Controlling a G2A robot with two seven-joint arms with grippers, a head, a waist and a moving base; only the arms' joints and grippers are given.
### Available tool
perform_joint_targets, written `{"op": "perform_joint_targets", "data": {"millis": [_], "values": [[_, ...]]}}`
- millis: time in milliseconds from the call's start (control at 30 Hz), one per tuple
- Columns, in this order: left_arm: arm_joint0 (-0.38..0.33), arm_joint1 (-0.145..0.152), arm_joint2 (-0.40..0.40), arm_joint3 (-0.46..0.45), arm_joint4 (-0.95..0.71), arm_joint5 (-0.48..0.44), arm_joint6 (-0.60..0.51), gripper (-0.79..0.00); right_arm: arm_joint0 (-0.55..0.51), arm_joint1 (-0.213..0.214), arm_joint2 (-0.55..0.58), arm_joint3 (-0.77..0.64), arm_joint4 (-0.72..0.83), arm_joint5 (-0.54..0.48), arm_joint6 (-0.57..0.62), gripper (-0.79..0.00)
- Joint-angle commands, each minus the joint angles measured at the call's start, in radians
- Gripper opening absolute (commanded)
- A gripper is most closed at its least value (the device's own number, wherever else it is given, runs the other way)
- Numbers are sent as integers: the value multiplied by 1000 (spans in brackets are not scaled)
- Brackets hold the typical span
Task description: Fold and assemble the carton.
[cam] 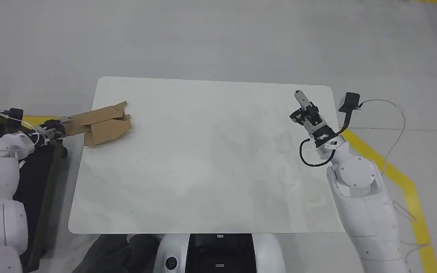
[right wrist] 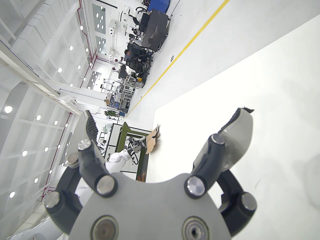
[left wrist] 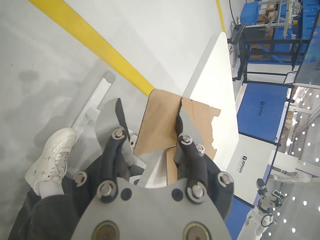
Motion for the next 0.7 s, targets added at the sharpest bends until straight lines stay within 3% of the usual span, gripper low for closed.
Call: {"op": "perform_joint_targets", "data": {"millis": [0, 100, 367, 667], "values": [[-2, -2, 2, 2, 1, 5, 5, -686, 0, 0, 0, 0, 0, 0, 0, 0], [-6, -4, 3, 4, -1, 7, 5, -785, 0, 0, 0, 0, 0, 0, 0, 0], [-18, 5, -25, 7, -65, -28, -62, -785, 0, 0, 0, 0, 0, 0, 0, 0], [-34, 38, -95, -18, -207, -143, -220, -785, 0, 0, 0, 0, 0, 0, 0, 0]]}}
